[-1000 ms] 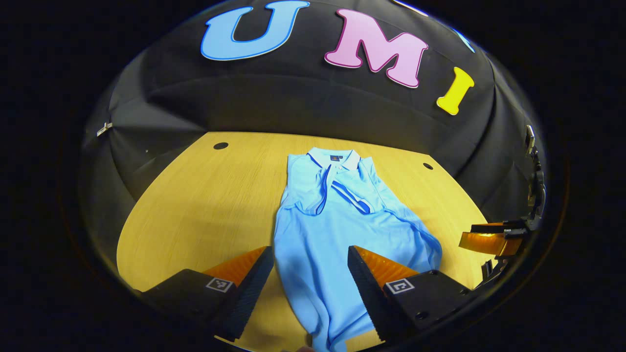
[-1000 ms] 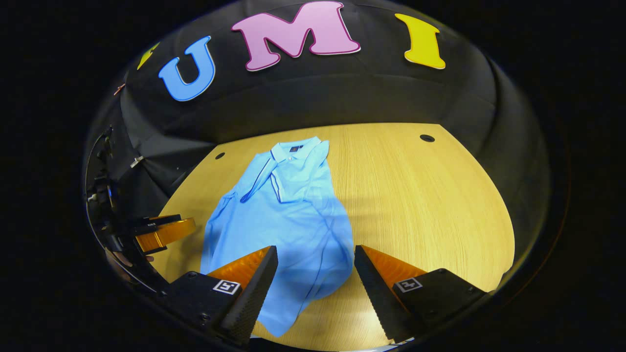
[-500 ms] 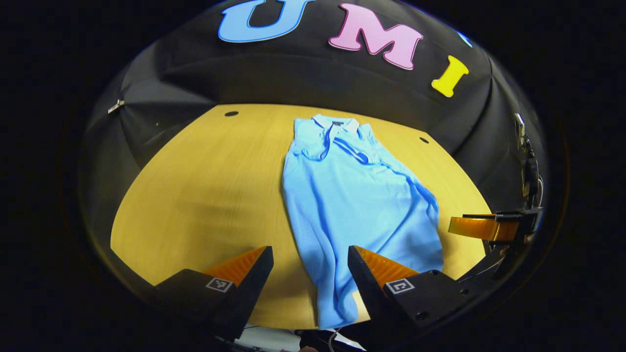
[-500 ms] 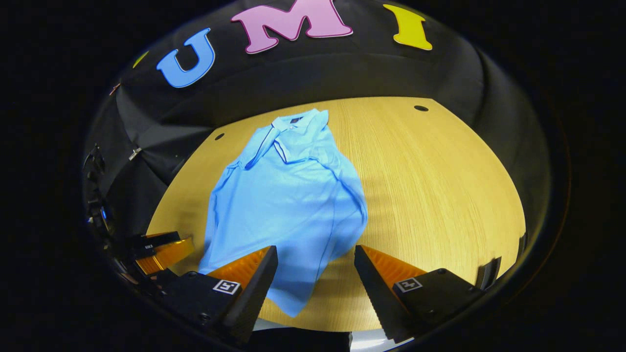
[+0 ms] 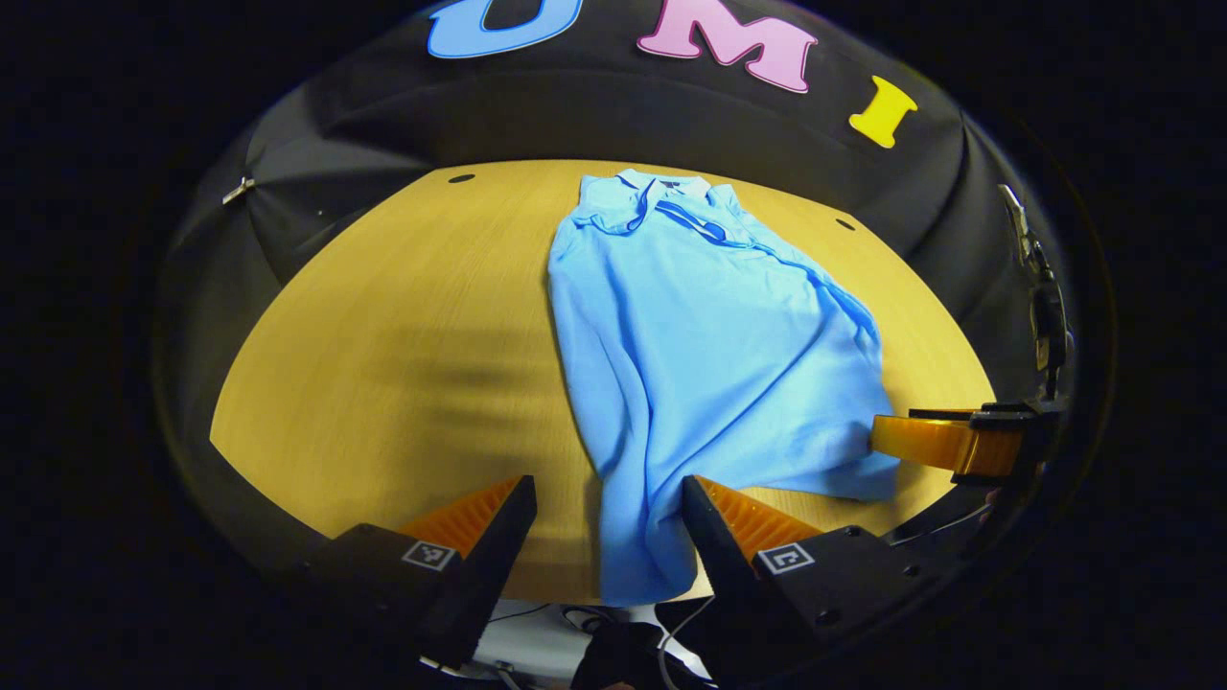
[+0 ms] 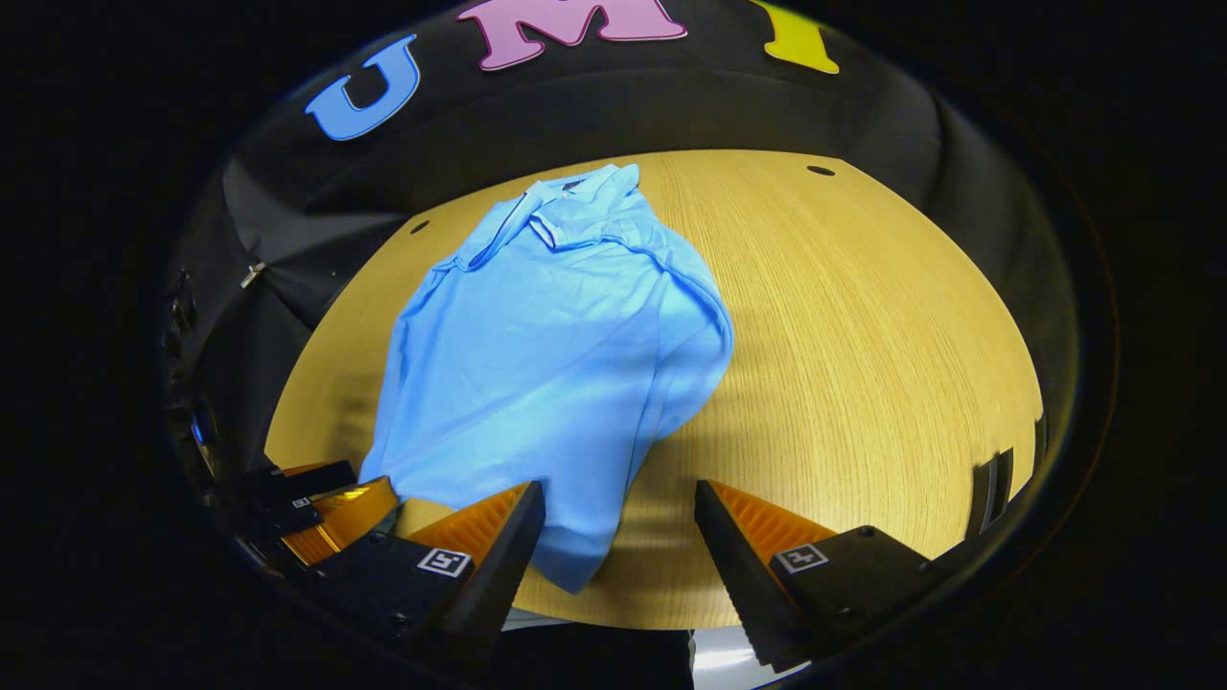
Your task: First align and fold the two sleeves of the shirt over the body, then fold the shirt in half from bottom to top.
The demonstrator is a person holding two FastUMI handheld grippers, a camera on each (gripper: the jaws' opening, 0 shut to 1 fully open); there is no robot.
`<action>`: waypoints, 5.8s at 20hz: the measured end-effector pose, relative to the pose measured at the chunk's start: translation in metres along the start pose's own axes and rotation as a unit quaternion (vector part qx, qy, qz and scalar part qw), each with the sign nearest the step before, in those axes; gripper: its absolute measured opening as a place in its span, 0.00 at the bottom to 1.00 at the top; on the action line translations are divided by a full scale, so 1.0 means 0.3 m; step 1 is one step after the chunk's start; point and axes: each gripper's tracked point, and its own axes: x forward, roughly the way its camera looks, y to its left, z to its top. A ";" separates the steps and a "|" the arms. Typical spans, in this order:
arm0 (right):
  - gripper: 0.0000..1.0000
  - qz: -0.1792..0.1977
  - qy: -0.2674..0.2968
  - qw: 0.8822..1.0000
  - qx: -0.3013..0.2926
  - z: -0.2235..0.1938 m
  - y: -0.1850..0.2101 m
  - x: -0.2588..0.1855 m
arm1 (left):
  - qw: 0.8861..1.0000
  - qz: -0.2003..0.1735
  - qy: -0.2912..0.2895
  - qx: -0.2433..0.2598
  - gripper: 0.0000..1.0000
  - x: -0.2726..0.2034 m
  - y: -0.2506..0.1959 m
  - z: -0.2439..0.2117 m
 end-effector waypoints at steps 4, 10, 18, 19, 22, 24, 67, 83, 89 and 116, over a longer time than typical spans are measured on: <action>0.98 -0.017 -0.005 0.999 -0.028 -0.009 0.003 0.011 | 0.999 0.016 0.002 0.041 0.98 0.007 -0.013 -0.014; 0.48 -0.022 0.012 0.998 -0.059 -0.032 0.040 0.036 | 0.999 0.000 -0.005 0.050 0.58 0.012 -0.074 -0.011; 0.05 -0.003 0.025 0.998 -0.055 -0.028 0.053 0.033 | 0.999 -0.024 0.003 0.035 0.07 0.010 -0.105 -0.009; 0.05 0.003 0.029 0.998 -0.054 -0.028 0.054 0.034 | 0.999 -0.027 0.004 0.033 0.07 0.009 -0.105 -0.010; 0.05 0.012 0.032 0.999 -0.037 -0.023 0.051 0.035 | 0.999 -0.032 0.010 0.041 0.07 0.011 -0.104 -0.010; 0.05 0.013 0.032 0.999 -0.031 -0.018 0.053 0.029 | 0.998 -0.030 0.015 0.049 0.06 0.008 -0.099 -0.004; 0.05 0.072 -0.174 0.981 -0.049 1.453 0.124 0.465 | 0.989 -0.010 -0.149 -0.013 0.06 0.475 -0.071 1.432; 0.21 0.029 -0.157 0.984 -0.074 1.419 0.034 0.824 | 0.984 0.040 -0.171 0.021 0.61 0.879 0.034 1.478; 0.98 0.027 -0.187 0.979 -0.073 1.430 0.035 0.626 | 0.974 0.045 -0.220 0.007 0.98 0.648 0.034 1.498; 0.98 0.009 -0.343 0.937 -0.065 1.066 0.361 -0.788 | 0.916 -0.048 -0.394 0.058 0.98 -0.884 0.015 1.059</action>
